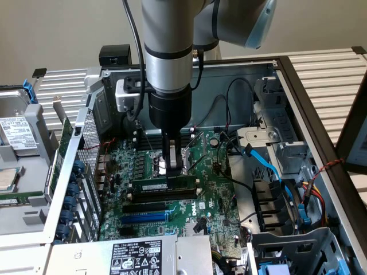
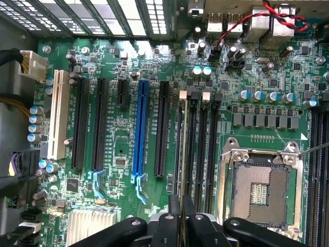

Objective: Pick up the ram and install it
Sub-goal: 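Insert the ram into the slot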

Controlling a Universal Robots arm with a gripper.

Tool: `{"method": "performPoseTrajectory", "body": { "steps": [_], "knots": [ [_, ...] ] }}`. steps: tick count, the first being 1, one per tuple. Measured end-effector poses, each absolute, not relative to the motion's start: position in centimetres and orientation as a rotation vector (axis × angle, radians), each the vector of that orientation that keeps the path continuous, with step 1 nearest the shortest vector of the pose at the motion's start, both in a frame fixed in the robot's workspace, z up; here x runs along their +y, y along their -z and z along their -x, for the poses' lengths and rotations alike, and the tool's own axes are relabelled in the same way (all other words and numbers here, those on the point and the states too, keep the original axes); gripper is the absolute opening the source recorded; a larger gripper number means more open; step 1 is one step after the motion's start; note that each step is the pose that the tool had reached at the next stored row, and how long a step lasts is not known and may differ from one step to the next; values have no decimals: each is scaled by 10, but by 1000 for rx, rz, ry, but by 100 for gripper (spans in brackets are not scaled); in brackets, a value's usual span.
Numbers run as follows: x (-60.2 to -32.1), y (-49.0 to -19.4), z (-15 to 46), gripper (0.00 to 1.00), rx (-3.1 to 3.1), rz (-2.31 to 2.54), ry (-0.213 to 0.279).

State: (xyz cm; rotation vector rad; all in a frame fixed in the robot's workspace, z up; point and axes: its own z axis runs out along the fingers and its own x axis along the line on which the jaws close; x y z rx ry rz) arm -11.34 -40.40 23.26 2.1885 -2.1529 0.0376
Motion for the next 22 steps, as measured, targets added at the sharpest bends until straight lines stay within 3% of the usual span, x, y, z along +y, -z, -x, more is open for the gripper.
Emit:
{"method": "performPoseTrajectory", "body": {
  "steps": [22],
  "knots": [
    [-404, -231, 116, 14, -2169, -2177, -53]
  ]
}}
